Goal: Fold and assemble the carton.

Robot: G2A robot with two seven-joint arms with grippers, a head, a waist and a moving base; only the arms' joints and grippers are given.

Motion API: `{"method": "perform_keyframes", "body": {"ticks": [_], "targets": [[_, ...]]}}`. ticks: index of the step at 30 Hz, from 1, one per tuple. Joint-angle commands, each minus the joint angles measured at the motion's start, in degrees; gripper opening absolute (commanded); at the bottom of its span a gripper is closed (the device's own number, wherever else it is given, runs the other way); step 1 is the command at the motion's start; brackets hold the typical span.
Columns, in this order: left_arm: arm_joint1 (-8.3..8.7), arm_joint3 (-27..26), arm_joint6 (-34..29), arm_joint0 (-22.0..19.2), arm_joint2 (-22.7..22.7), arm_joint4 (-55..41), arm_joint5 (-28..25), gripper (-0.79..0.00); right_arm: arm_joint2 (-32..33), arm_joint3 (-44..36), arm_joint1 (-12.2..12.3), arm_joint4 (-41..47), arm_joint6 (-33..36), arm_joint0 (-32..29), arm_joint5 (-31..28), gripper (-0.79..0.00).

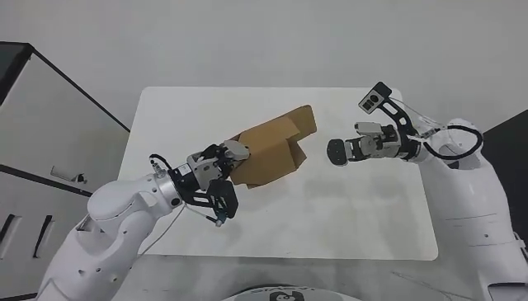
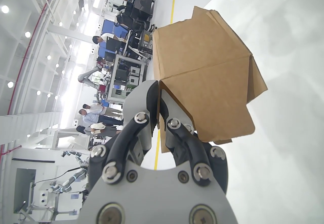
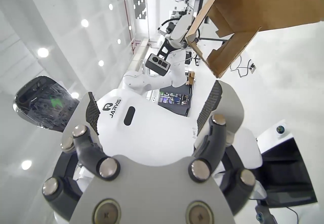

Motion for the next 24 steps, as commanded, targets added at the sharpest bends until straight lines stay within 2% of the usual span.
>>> {"method": "perform_keyframes", "body": {"ticks": [1,5,9,24], "targets": [[0.01,-0.05,0.00,-0.02,0.00,0.15,0.04,-0.785,0.08,-0.04,0.01,-0.06,0.03,-0.06,-0.05,0.000],[-0.03,0.02,-0.31,-0.02,0.12,-0.04,0.45,-0.785,-0.25,-0.48,-0.12,1.05,-1.11,-0.53,0.06,0.000],[-0.01,0.08,-0.38,-0.30,0.63,0.54,0.24,-0.785,-1.63,0.27,-0.41,3.79,-3.17,-0.31,3.25,0.000],[0.17,-0.42,0.10,-0.58,1.40,1.60,-0.24,-0.785,-8.68,4.16,-1.75,4.28,-6.64,5.13,6.38,0.000]]}}
